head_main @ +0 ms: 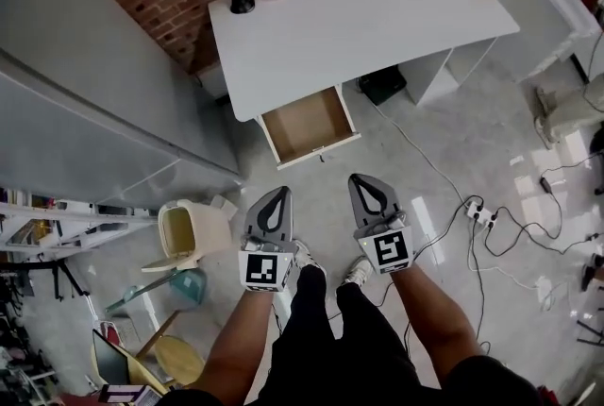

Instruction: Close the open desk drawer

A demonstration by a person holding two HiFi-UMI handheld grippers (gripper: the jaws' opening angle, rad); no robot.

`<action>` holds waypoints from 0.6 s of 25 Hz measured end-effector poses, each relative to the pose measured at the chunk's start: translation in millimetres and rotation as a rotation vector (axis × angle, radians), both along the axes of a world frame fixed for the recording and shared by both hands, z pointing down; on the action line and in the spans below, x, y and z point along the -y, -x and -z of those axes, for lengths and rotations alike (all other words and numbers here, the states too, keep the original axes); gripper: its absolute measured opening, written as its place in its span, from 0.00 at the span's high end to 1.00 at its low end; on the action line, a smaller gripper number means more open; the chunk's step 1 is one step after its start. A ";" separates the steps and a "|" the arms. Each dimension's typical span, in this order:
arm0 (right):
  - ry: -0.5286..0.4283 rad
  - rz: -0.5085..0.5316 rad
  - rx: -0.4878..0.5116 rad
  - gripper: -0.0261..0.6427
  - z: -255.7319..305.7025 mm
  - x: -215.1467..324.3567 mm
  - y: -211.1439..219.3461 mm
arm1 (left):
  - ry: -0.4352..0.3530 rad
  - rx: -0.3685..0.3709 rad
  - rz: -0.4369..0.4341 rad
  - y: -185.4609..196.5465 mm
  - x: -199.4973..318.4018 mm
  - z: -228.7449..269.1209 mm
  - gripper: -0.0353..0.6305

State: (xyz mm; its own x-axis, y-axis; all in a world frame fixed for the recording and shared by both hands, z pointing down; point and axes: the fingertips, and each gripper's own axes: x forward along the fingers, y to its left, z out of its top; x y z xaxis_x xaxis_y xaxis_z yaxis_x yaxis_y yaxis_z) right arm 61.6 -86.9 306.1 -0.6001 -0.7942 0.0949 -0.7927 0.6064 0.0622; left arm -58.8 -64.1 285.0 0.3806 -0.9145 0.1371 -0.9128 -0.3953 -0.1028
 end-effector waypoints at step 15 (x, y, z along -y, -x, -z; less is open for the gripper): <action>0.018 0.082 -0.006 0.92 -143.4 45.0 58.8 | 0.051 -0.079 0.108 38.2 52.5 -142.8 0.94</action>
